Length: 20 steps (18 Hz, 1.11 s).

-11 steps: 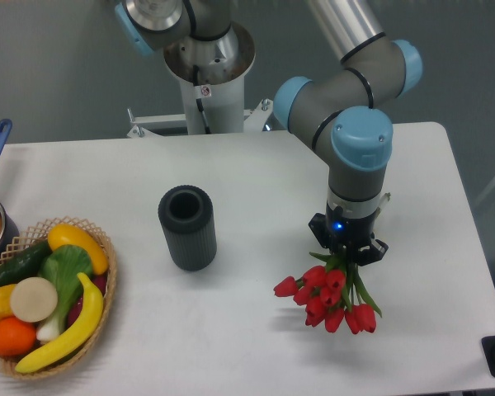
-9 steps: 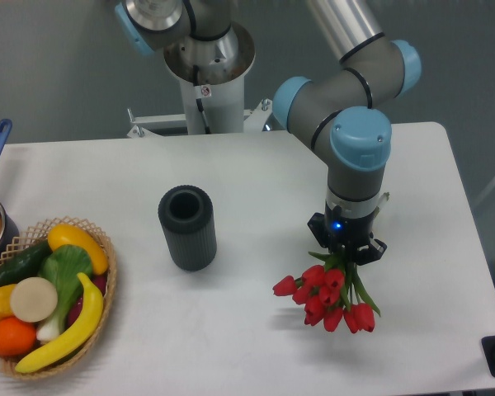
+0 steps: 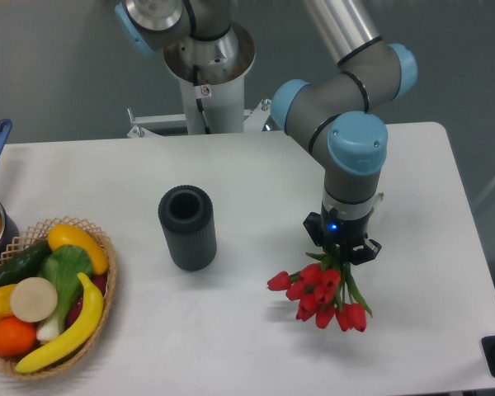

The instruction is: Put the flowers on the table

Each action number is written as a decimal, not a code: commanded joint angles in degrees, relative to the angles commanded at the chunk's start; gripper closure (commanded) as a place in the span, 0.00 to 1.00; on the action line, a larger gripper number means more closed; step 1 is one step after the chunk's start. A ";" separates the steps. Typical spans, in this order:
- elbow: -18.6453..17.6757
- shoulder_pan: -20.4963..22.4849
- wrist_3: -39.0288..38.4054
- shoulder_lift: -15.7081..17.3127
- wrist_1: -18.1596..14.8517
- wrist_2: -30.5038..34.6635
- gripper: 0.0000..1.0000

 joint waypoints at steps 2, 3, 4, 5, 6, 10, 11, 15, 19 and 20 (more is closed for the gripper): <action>0.00 0.00 -0.18 -0.70 0.27 0.17 0.70; 0.00 0.00 -0.09 -0.88 0.27 0.26 0.69; -0.09 0.00 -0.09 -0.97 0.27 0.18 0.62; -0.09 0.00 -0.09 -0.97 0.27 0.18 0.59; -0.09 0.00 -0.09 -1.05 0.27 0.18 0.54; -0.09 0.00 0.00 -0.97 0.27 -0.09 0.15; -0.09 0.00 0.00 -0.97 0.35 -0.17 0.00; 0.00 0.61 0.00 -0.35 0.61 -0.44 0.00; 0.43 1.40 0.00 0.17 2.02 -0.44 0.00; 0.61 1.41 0.35 0.17 2.11 -0.44 0.00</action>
